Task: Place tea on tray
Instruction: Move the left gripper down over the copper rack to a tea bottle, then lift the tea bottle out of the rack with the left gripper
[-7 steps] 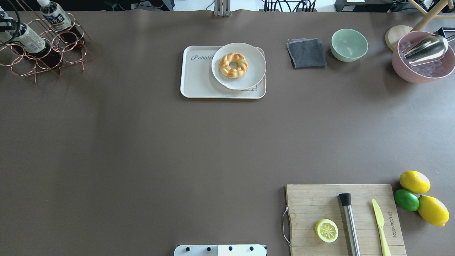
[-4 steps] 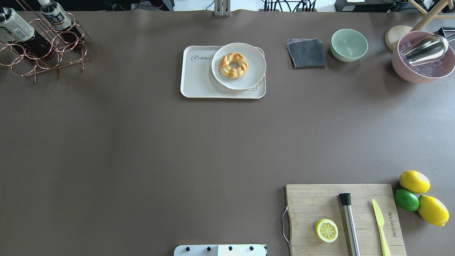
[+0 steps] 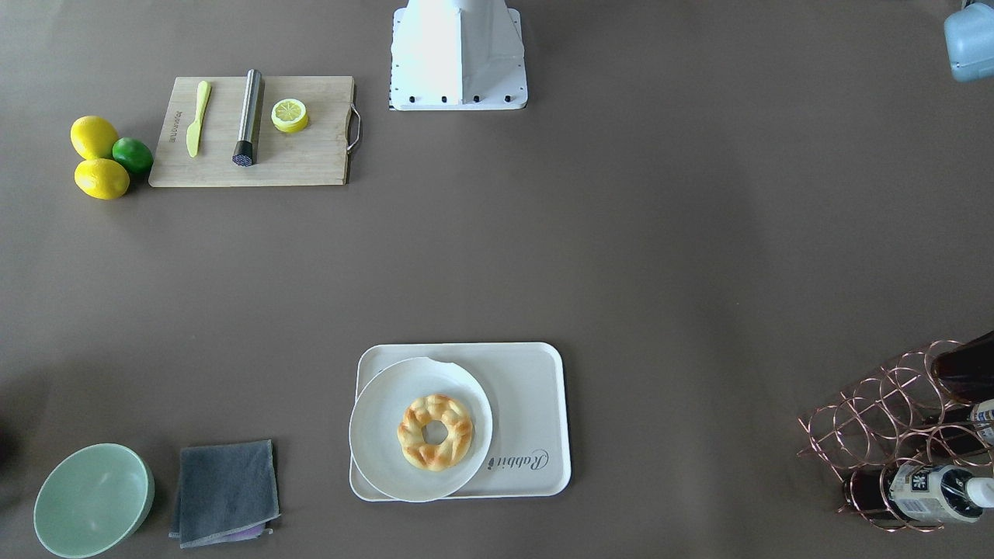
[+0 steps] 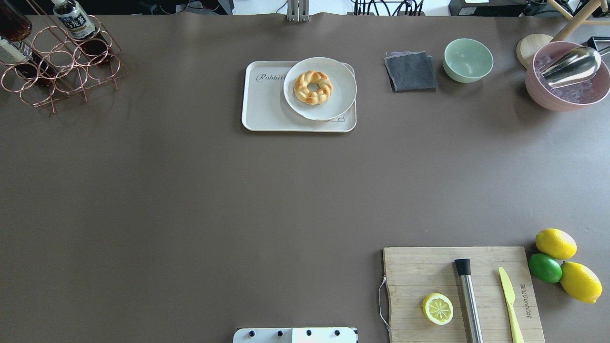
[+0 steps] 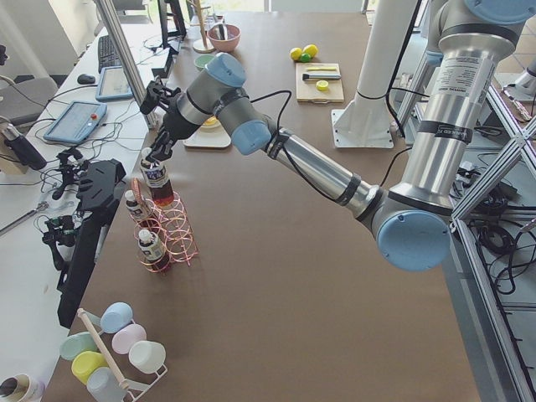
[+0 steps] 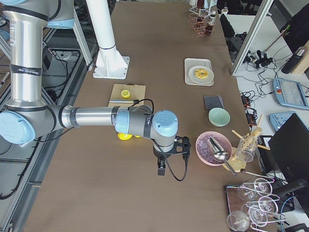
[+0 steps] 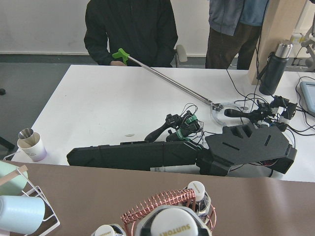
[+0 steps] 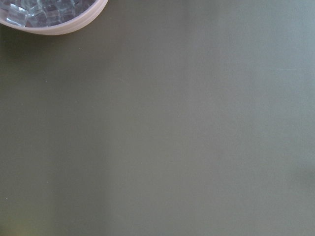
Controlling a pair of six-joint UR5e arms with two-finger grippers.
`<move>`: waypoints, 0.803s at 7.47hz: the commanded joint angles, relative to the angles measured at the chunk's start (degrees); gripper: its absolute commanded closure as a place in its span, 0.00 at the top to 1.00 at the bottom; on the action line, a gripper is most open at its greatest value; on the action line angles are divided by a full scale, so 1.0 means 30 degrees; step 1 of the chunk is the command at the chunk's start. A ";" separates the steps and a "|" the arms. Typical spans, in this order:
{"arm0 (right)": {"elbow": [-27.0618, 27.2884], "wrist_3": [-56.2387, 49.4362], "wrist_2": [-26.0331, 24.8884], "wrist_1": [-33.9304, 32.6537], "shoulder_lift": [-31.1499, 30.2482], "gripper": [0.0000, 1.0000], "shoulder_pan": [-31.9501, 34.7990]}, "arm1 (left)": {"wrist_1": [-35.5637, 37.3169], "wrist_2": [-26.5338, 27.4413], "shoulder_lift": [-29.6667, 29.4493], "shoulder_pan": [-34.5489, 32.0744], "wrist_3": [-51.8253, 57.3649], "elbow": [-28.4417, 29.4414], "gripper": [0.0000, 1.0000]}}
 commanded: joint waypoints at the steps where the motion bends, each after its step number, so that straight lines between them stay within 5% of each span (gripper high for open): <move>1: -0.0008 0.0038 0.0015 0.0000 -0.0102 1.00 0.0029 | 0.4841 0.0086 -0.2711 0.0929 -0.1241 -0.1637 0.00; 6: -0.0037 0.0126 -0.0015 0.0000 0.0043 1.00 0.0000 | 1.0624 0.7277 -0.8252 1.0321 -0.7591 -0.1612 0.00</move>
